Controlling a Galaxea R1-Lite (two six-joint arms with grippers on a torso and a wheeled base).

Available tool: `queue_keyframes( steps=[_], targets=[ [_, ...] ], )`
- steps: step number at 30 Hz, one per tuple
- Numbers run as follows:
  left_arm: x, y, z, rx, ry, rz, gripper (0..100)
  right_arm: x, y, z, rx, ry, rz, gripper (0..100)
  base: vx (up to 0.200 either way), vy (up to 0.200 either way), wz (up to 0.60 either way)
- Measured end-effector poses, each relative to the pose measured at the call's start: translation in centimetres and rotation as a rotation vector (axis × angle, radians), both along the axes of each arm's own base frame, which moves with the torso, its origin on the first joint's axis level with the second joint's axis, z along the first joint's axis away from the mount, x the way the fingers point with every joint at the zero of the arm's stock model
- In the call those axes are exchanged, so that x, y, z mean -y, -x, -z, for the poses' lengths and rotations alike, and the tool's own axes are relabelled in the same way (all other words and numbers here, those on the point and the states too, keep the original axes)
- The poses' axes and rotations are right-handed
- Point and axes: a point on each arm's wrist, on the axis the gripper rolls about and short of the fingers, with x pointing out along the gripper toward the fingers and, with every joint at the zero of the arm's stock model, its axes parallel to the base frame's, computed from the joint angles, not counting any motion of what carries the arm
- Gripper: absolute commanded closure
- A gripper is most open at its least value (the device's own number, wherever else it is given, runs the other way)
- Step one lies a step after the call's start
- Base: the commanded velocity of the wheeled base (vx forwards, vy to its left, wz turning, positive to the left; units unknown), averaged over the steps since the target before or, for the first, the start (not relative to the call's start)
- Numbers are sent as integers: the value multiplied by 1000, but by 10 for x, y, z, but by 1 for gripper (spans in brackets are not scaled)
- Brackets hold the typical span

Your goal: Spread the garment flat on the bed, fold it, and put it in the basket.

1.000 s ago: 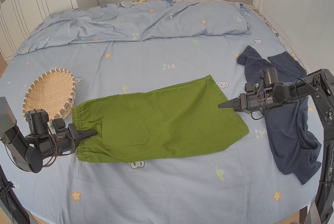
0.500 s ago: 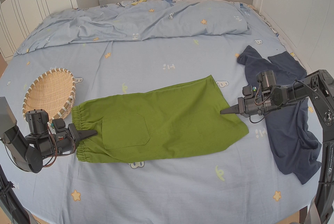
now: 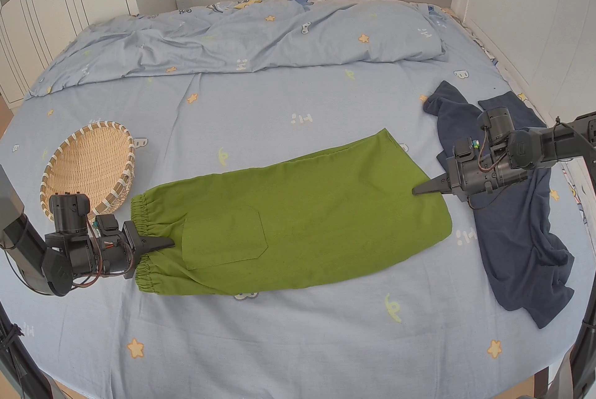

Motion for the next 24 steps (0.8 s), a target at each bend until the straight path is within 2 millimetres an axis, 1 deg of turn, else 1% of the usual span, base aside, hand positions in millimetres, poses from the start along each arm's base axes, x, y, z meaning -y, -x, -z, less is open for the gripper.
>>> queue_keyframes(
  steps=[3, 8, 12, 18, 24],
  targets=[
    [-3, -3, -7, -42, 4, -8, 100, 2, 13, -13, -15, 2, 3, 100, 0, 0, 0],
    [-10, -7, -25, -62, 1, -21, 100, 4, 41, -36, -25, 4, 6, 100, 0, 0, 0],
    [-14, -3, -33, -50, -26, -15, 100, 5, 66, -46, -43, 8, 9, 100, 0, 0, 0],
    [-16, 14, -35, -74, -60, -1, 100, 4, 104, -45, -89, 24, 10, 100, 0, 0, 0],
    [-16, 39, -25, -104, -107, 29, 100, 1, 141, -33, -156, 34, -9, 100, 0, 0, 0]
  ],
)
